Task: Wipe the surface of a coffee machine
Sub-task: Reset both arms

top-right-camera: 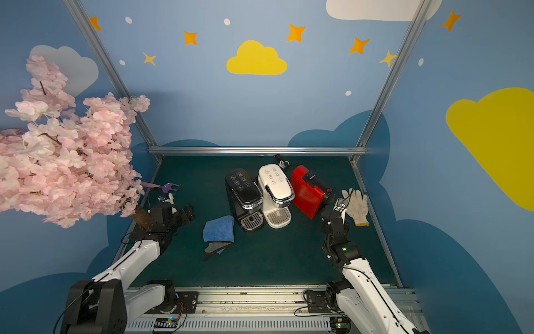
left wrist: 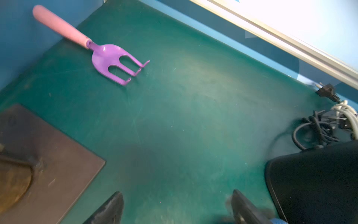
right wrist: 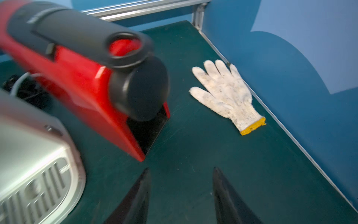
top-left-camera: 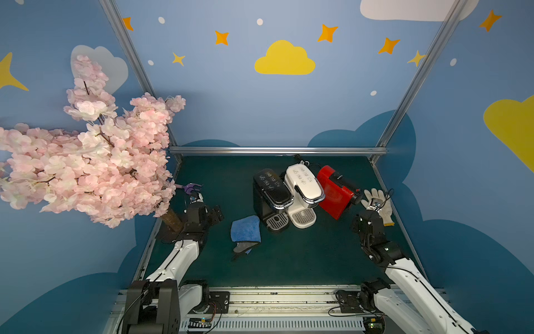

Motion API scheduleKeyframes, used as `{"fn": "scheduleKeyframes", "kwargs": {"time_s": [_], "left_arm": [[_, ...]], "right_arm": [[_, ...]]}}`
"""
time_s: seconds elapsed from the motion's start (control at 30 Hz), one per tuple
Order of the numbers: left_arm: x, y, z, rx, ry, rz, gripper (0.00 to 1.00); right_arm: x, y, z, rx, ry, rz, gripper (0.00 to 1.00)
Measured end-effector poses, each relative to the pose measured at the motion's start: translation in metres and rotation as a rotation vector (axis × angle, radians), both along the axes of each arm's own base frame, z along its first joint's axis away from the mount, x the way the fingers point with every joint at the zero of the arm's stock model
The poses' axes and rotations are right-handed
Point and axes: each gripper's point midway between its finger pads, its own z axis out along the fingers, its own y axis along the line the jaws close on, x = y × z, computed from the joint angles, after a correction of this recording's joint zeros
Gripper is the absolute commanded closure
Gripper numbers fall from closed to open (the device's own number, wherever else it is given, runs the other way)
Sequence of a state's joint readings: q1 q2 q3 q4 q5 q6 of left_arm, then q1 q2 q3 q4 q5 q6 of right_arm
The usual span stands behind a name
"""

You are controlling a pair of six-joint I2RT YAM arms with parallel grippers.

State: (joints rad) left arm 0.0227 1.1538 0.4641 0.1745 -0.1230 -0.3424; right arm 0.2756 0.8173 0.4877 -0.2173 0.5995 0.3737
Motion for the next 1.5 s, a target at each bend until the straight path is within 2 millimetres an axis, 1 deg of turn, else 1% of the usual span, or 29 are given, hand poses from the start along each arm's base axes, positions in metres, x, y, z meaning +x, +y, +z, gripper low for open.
{"fn": "scheduleKeyframes", "kwargs": {"time_s": [0.1, 0.17, 0.2, 0.3, 0.33, 0.37, 0.43, 0.57, 0.67, 0.77, 0.83, 0.87, 0.93, 1.0, 1.03, 1.1, 1.13, 1.2, 1.27, 1.3, 1.5], "left_arm": [[0.010, 0.008, 0.003, 0.045, -0.027, 0.001, 0.11], [0.014, 0.011, 0.002, 0.082, -0.068, -0.006, 0.10], [0.014, 0.012, -0.002, 0.096, -0.083, -0.008, 0.10], [0.004, 0.012, -0.027, 0.125, -0.070, -0.029, 0.09], [0.001, 0.011, -0.032, 0.128, -0.061, -0.038, 0.09], [0.001, 0.010, -0.034, 0.133, -0.064, -0.048, 0.09], [0.007, 0.008, -0.028, 0.140, -0.094, -0.062, 0.09], [0.026, 0.003, -0.015, 0.150, -0.139, -0.105, 0.08], [0.039, -0.001, -0.008, 0.153, -0.152, -0.137, 0.08], [0.048, -0.005, -0.004, 0.153, -0.159, -0.170, 0.08], [0.050, -0.008, -0.003, 0.153, -0.159, -0.188, 0.08], [0.050, -0.009, -0.004, 0.153, -0.158, -0.197, 0.08], [0.050, -0.011, -0.006, 0.153, -0.152, -0.208, 0.08], [0.050, -0.013, -0.006, 0.161, -0.152, -0.229, 0.09], [0.050, -0.015, -0.006, 0.169, -0.158, -0.249, 0.10], [0.051, -0.020, -0.006, 0.179, -0.183, -0.280, 0.09], [0.052, -0.022, -0.009, 0.183, -0.193, -0.296, 0.08], [0.051, -0.024, -0.022, 0.182, -0.181, -0.309, 0.07], [0.046, -0.023, -0.036, 0.178, -0.147, -0.305, 0.01], [0.045, -0.022, -0.038, 0.179, -0.143, -0.305, 0.00], [0.048, -0.022, -0.033, 0.191, -0.192, -0.299, 0.00]], "right_arm": [[0.008, -0.024, -0.014, -0.034, 0.026, -0.115, 0.35], [0.015, -0.037, -0.019, -0.055, 0.021, -0.175, 0.34], [0.018, -0.041, -0.022, -0.063, 0.016, -0.190, 0.33], [0.029, -0.047, -0.034, -0.102, 0.009, -0.193, 0.33], [0.032, -0.047, -0.038, -0.114, 0.012, -0.186, 0.33], [0.035, -0.048, -0.043, -0.127, 0.015, -0.180, 0.33], [0.042, -0.048, -0.050, -0.137, 0.016, -0.164, 0.32], [0.056, -0.047, -0.060, -0.138, 0.036, -0.129, 0.31], [0.067, -0.039, -0.059, -0.124, 0.000, -0.075, 0.31], [0.071, -0.030, -0.064, -0.114, -0.034, -0.010, 0.30], [0.073, -0.021, -0.065, -0.111, -0.038, 0.050, 0.13], [0.076, -0.016, -0.064, -0.112, -0.043, 0.083, 0.11], [0.081, -0.009, -0.059, -0.105, -0.072, 0.125, 0.11], [0.084, -0.008, -0.057, -0.099, -0.086, 0.140, 0.11], [0.086, -0.008, -0.058, -0.099, -0.091, 0.144, 0.09], [0.090, -0.008, -0.065, -0.112, -0.086, 0.149, 0.09], [0.092, -0.009, -0.069, -0.108, -0.092, 0.138, 0.09], [0.096, -0.012, -0.071, -0.112, -0.107, 0.124, 0.09], [0.097, -0.012, -0.070, -0.113, -0.114, 0.124, 0.09], [0.097, -0.012, -0.069, -0.113, -0.115, 0.123, 0.09], [0.099, -0.011, -0.066, -0.107, -0.094, 0.124, 0.09]]}}
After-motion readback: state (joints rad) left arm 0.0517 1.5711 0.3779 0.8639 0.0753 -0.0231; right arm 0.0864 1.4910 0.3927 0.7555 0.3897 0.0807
